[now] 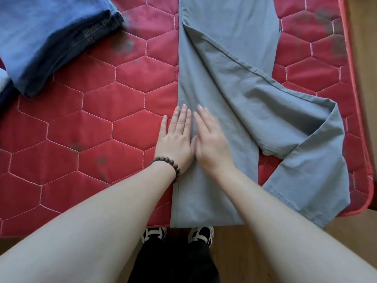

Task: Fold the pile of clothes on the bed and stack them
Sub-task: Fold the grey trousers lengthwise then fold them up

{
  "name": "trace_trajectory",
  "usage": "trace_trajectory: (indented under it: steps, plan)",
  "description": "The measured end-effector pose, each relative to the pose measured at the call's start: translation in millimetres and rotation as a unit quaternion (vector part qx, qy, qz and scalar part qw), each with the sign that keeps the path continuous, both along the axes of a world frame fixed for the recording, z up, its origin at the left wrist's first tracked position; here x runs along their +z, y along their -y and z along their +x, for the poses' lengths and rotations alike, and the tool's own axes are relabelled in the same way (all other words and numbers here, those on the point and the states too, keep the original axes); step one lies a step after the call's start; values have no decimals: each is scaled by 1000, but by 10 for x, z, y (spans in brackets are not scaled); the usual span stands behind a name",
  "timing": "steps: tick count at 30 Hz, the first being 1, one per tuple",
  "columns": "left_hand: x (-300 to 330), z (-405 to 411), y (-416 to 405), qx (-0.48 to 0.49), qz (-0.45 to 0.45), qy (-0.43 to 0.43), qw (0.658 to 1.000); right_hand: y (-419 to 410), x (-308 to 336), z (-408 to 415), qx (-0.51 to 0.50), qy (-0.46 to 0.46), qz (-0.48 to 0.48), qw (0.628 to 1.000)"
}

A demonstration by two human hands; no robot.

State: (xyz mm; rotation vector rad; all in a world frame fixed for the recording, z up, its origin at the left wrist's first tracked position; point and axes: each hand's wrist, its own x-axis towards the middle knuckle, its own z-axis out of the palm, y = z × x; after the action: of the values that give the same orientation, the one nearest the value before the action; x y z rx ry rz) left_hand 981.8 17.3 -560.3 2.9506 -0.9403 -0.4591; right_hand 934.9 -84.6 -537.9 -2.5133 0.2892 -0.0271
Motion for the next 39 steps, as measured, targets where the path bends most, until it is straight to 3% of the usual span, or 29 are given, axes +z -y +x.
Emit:
trace_trajectory:
  steps: [2,6,9,19,21,24,26,28,30,33,36,39]
  plan:
    - [-42,-11,-32,-17,22,11,1000,-70,-66,469,45,-33,28,998]
    - [-76,-18,-31,-7,-47,32,998,59,-243,737,74,-84,-124,986]
    - [-103,-15,-34,11,-58,31,998,351,-283,411,4,-99,-187,977]
    - [-54,-18,-21,21,-37,7,999,377,-183,-1000,-182,-193,-217,940]
    - [-46,-19,-29,12,-27,10,1000,231,-133,-1048,-165,-172,-206,949]
    - [-45,-13,-32,7,-17,15,1000,371,-3,-892,-95,-41,-196,975]
    - [-46,-13,-26,6,-9,15,1000,797,126,-621,-129,12,-214,968]
    - [-33,-14,-18,6,-3,14,1000,1322,266,-340,-217,-30,-247,944]
    - [-14,-13,-17,6,0,6,1000,1801,380,-173,-318,-152,-242,904]
    - [50,-1,-7,8,14,-18,1000,2188,535,-216,-448,-280,-94,844]
    - [192,2,24,6,39,-44,998,2032,716,-429,-438,-240,-94,861]
    - [394,-119,18,9,19,-72,997,1544,884,-707,-356,-126,-103,920]
